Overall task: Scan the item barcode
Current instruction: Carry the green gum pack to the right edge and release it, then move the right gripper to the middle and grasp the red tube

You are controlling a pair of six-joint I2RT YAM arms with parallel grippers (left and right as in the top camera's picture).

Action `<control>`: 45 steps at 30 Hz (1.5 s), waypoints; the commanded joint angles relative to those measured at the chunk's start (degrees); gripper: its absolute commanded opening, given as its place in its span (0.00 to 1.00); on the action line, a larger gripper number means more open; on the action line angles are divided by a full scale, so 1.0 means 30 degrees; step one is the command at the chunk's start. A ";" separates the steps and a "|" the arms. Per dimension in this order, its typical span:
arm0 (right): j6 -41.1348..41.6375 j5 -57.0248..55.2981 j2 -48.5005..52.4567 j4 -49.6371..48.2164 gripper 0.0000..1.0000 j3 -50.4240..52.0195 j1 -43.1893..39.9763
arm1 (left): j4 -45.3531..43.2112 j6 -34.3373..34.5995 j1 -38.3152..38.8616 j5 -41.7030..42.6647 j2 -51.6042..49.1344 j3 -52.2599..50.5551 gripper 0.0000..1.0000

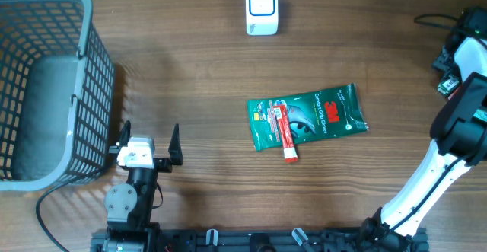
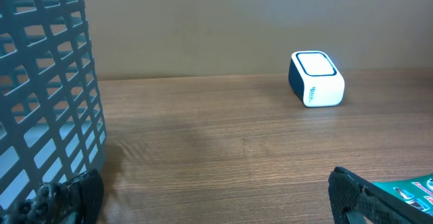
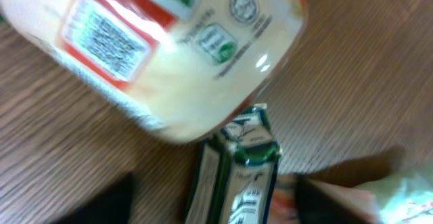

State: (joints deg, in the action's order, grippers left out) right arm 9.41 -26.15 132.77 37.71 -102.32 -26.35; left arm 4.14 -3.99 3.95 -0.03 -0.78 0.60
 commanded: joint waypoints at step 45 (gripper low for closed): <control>0.3381 2.1646 -1.3981 -0.4073 1.00 1.9365 1.3697 | 0.0051 0.0109 -0.0066 0.0291 0.0168 -0.0095 1.00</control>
State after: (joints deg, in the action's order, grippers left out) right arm 19.46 35.33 87.44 27.09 -44.91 13.65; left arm 4.14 -3.99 3.95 -0.03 -0.78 0.60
